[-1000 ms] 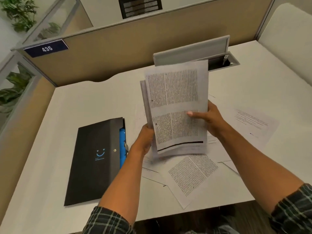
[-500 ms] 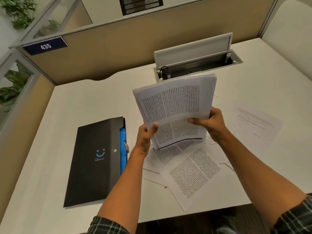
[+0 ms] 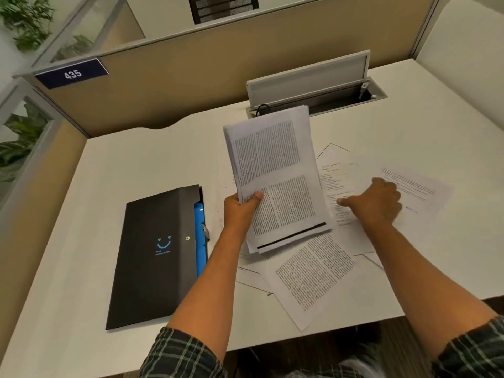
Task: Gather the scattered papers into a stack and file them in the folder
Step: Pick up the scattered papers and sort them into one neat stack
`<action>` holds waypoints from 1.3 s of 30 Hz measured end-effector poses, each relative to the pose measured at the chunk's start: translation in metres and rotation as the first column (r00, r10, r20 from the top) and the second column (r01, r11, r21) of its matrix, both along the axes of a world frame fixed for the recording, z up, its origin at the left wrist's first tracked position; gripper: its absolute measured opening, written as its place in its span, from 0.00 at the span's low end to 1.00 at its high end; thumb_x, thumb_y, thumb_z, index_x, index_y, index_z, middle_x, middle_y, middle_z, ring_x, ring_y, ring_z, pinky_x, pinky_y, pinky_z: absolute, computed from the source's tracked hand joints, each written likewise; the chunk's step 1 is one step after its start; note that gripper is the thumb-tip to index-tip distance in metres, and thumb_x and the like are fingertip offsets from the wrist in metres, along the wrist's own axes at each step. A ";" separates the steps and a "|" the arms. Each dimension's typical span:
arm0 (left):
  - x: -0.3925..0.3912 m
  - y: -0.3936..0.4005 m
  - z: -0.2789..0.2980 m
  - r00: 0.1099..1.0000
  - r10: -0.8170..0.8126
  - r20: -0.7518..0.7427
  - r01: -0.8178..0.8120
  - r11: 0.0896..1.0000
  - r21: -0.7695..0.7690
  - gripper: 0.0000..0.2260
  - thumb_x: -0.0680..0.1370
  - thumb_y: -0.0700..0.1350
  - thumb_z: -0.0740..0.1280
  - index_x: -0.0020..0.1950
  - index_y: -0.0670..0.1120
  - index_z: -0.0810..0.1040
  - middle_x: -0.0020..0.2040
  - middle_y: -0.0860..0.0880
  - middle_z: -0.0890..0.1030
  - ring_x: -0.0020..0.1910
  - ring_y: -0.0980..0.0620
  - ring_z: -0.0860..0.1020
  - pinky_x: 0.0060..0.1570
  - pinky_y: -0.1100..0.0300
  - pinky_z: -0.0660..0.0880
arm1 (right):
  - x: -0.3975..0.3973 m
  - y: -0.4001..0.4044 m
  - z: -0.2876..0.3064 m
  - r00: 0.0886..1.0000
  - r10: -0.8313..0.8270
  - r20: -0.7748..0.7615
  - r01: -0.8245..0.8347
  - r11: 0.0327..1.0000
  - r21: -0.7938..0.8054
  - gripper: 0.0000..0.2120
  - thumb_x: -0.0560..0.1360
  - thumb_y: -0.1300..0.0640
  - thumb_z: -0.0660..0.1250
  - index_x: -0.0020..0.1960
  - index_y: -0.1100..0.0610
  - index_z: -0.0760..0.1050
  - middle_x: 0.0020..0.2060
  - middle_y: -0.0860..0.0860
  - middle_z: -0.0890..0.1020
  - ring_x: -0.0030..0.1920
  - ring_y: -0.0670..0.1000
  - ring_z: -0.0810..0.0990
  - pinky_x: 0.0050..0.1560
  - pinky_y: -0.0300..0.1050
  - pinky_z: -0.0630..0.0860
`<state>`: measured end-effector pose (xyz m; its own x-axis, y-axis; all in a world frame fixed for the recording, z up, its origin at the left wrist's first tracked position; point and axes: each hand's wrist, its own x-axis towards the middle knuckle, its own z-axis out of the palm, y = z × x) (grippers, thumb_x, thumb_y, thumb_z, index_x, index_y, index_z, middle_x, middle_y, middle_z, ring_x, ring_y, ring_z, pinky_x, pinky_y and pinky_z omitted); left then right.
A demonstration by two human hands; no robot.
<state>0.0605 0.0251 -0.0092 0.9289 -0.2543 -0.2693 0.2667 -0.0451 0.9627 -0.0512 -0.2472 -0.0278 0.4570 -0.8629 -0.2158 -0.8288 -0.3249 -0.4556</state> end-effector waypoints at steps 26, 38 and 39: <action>-0.023 0.023 0.000 0.958 0.104 -0.268 -0.119 0.992 -0.040 0.11 0.74 0.38 0.75 0.55 0.44 0.80 0.55 0.41 0.84 0.55 0.40 0.83 0.58 0.38 0.78 | -0.015 -0.037 0.013 0.977 -0.047 -0.206 0.078 0.986 0.147 0.50 0.59 0.37 0.85 0.69 0.63 0.68 0.65 0.63 0.77 0.68 0.66 0.73 0.70 0.59 0.68; -0.023 0.034 -0.003 0.951 0.127 -0.282 -0.144 0.989 -0.040 0.17 0.75 0.38 0.74 0.64 0.41 0.78 0.54 0.43 0.84 0.52 0.43 0.83 0.56 0.44 0.80 | -0.009 -0.031 0.050 0.881 0.106 0.462 -0.114 0.993 -0.011 0.15 0.71 0.51 0.76 0.54 0.54 0.79 0.51 0.55 0.85 0.46 0.56 0.81 0.48 0.48 0.76; -0.023 0.034 -0.004 0.949 0.132 -0.285 -0.148 0.988 -0.034 0.18 0.75 0.38 0.74 0.64 0.41 0.78 0.53 0.44 0.84 0.52 0.44 0.83 0.56 0.43 0.80 | -0.006 -0.029 0.063 0.834 0.112 0.541 -0.106 0.993 -0.043 0.14 0.71 0.50 0.76 0.54 0.54 0.80 0.48 0.53 0.85 0.46 0.55 0.81 0.47 0.46 0.75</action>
